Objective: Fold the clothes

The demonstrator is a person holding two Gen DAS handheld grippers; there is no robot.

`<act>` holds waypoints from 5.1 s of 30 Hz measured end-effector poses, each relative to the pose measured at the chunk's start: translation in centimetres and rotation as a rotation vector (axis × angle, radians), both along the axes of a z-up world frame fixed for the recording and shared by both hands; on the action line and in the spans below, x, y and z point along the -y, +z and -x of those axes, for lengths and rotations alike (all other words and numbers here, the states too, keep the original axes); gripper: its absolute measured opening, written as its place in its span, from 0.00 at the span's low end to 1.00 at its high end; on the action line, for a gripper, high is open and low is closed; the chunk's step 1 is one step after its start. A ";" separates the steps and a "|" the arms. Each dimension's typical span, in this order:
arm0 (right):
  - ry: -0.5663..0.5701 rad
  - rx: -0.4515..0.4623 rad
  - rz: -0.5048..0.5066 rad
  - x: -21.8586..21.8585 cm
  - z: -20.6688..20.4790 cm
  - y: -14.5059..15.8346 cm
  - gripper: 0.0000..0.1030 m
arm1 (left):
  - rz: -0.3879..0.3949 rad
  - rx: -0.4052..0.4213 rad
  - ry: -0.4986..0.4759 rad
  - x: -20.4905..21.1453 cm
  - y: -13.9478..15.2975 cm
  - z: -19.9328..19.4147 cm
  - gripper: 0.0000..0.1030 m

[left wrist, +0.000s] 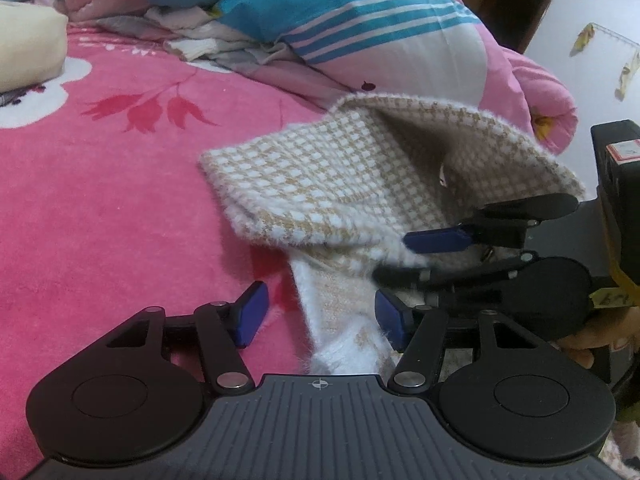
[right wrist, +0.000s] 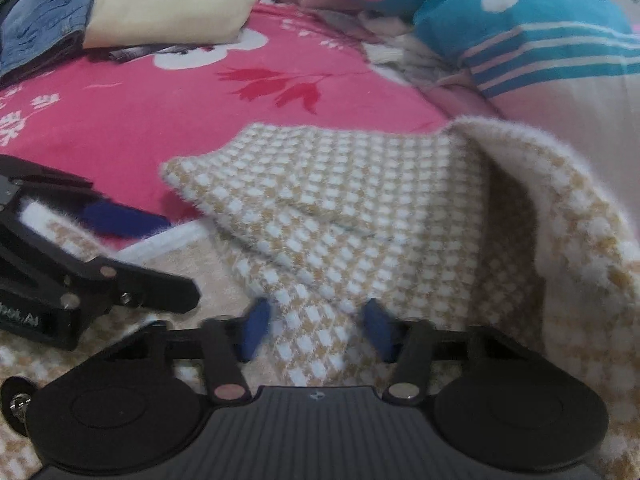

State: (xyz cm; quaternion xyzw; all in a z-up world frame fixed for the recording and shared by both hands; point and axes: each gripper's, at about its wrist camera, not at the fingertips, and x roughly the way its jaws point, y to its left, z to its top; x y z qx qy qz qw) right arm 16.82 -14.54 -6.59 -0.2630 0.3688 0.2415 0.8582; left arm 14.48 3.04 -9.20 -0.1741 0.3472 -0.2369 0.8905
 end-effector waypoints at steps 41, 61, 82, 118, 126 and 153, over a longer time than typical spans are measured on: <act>0.412 -0.140 -0.279 1.0 18.4 4.7 0.43 | 0.062 0.206 -0.211 4.2 1.6 21.2 0.55; -0.020 0.391 -0.172 11.3 20.5 8.6 0.71 | -0.101 0.282 -0.054 1.0 6.9 16.0 0.86; -0.152 0.583 -0.114 7.7 3.7 12.3 0.13 | -0.153 0.319 0.088 2.0 4.7 8.0 0.83; -0.089 0.247 -0.286 7.6 1.8 12.2 0.73 | 0.198 0.117 0.276 -7.7 4.5 6.2 0.86; 0.080 0.071 -0.527 7.5 12.3 9.4 0.73 | -0.071 -0.027 0.152 -5.8 4.0 8.7 0.83; 0.035 0.109 -0.702 10.6 13.5 0.2 0.74 | -0.237 -0.100 0.224 -2.9 6.8 2.3 0.99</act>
